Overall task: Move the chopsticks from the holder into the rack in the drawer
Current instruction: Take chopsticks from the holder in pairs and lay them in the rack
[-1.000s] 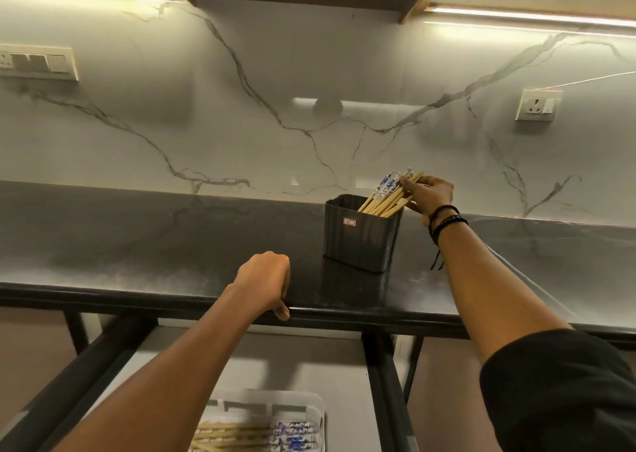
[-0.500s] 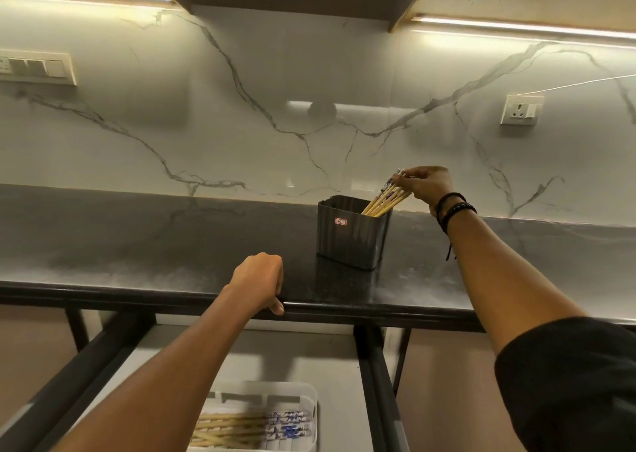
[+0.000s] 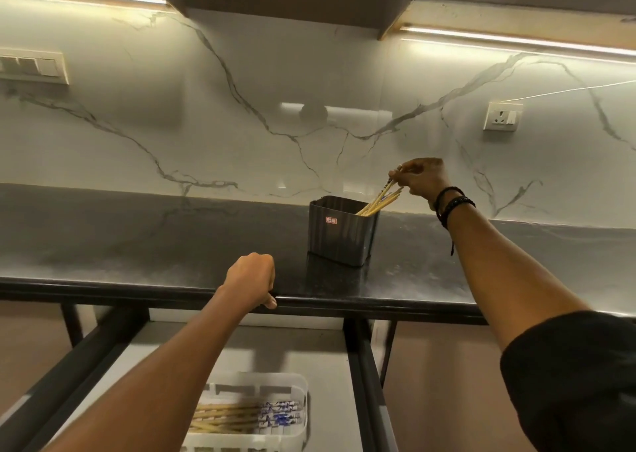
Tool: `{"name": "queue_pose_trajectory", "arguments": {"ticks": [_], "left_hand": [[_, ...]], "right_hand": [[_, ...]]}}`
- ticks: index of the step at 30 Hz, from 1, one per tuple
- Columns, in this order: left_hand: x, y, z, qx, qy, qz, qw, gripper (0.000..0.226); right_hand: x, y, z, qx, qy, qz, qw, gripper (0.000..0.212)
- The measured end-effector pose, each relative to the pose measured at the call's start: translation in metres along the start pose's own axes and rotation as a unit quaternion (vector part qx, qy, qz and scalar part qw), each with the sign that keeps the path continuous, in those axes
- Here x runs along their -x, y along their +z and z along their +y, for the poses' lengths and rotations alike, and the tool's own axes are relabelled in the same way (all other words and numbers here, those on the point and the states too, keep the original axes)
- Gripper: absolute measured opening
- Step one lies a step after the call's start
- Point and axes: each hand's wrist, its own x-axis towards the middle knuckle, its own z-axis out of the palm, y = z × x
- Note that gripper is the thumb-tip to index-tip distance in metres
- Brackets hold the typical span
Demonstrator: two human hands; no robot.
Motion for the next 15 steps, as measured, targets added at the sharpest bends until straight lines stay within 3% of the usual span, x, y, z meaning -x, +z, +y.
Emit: {"name": "queue_pose_trajectory", "arguments": {"ticks": [5,15], "left_hand": [[0.006,0.009,-0.002,0.004,-0.004,0.018,1.0,0.031],[0.003,0.011,-0.003,0.003,-0.006,0.02,1.0,0.029]], "right_hand": [[0.005,0.013,0.012,-0.009,0.044,0.03,0.999,0.026],[0.001,0.02,0.01,0.052,0.034,0.031,0.998,0.027]]}}
